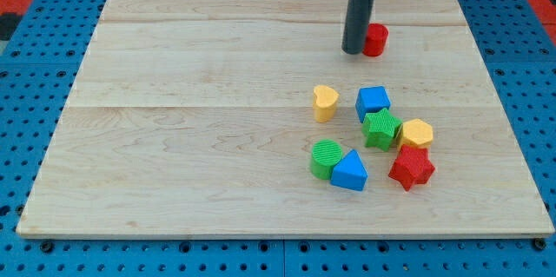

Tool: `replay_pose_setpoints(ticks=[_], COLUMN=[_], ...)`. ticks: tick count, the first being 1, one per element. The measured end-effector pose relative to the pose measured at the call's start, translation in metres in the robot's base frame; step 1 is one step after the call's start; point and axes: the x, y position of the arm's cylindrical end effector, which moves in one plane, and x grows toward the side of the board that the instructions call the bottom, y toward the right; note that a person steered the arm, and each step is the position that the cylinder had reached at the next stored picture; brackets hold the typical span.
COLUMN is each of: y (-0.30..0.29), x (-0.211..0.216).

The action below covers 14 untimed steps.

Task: Push the green star to the right of the yellow heart

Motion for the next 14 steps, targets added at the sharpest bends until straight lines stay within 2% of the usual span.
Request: replay_pose_setpoints(ticks=[1, 2, 3, 4, 6, 7, 8, 9, 10, 11, 12, 13, 14], y=[0.03, 0.018, 0.018, 0.027, 0.048, 0.07, 0.088, 0.089, 0.038, -0.053, -0.016, 0.002, 0.001], x=[-0.029, -0.078, -0.039, -0.024, -0.032, -0.006, 0.062, 0.103, 0.163, 0.155, 0.126, 0.098, 0.088])
